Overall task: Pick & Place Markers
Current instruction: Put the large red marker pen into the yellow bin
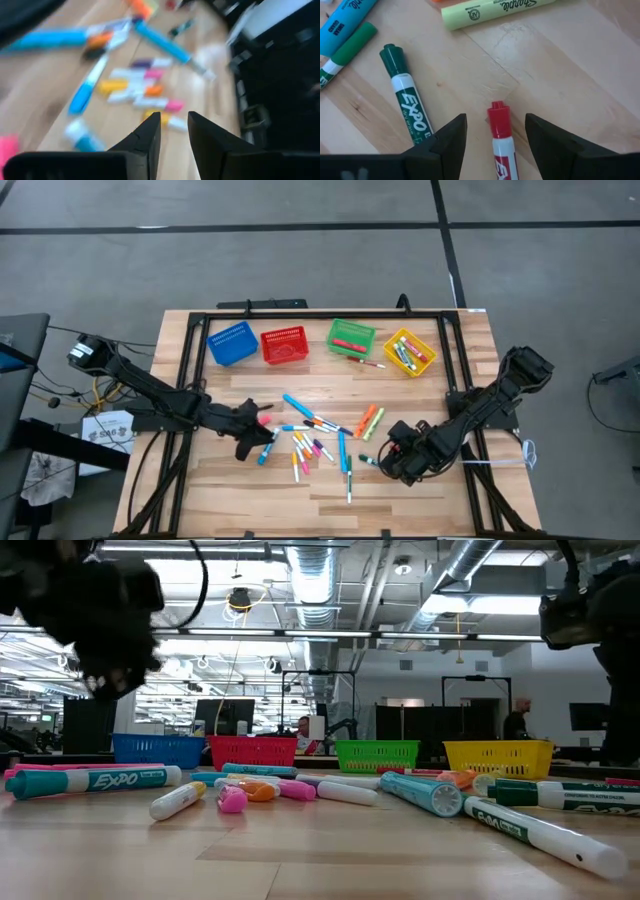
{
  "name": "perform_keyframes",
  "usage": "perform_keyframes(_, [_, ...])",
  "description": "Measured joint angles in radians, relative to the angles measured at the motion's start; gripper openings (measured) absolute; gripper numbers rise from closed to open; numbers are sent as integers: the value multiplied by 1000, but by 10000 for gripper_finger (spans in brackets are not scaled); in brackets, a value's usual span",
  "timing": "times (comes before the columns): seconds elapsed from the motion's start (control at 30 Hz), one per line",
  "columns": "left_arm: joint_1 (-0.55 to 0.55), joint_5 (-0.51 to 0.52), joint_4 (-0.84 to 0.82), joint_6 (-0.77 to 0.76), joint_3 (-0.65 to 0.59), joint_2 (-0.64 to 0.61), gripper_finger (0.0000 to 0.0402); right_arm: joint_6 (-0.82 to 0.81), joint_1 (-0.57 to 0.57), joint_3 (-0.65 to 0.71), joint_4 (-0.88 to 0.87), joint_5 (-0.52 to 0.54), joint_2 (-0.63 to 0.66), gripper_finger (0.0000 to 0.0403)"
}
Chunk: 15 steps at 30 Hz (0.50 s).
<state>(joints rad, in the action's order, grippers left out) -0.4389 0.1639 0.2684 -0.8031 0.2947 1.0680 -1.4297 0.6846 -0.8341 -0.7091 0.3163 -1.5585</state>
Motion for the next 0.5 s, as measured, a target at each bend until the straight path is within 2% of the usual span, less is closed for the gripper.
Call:
perform_keyframes(0.1, [0, -40, -59, -69, 0, -4, 97, 1, 0, 0, 0, 0, 0, 192])
perform_keyframes(0.2, [0, -78, -56, -58, 17, -41, 97, 0, 0, 0, 18, 0, 0, 192])
perform_keyframes(0.37, [2, -68, -86, 118, 90, -155, 97, 18, -7, 0, 47, -1, 0, 194])
perform_keyframes(0.5, [2, -5, -267, 198, 180, -237, 91, 26, -20, 0, 69, -1, 0, 191])
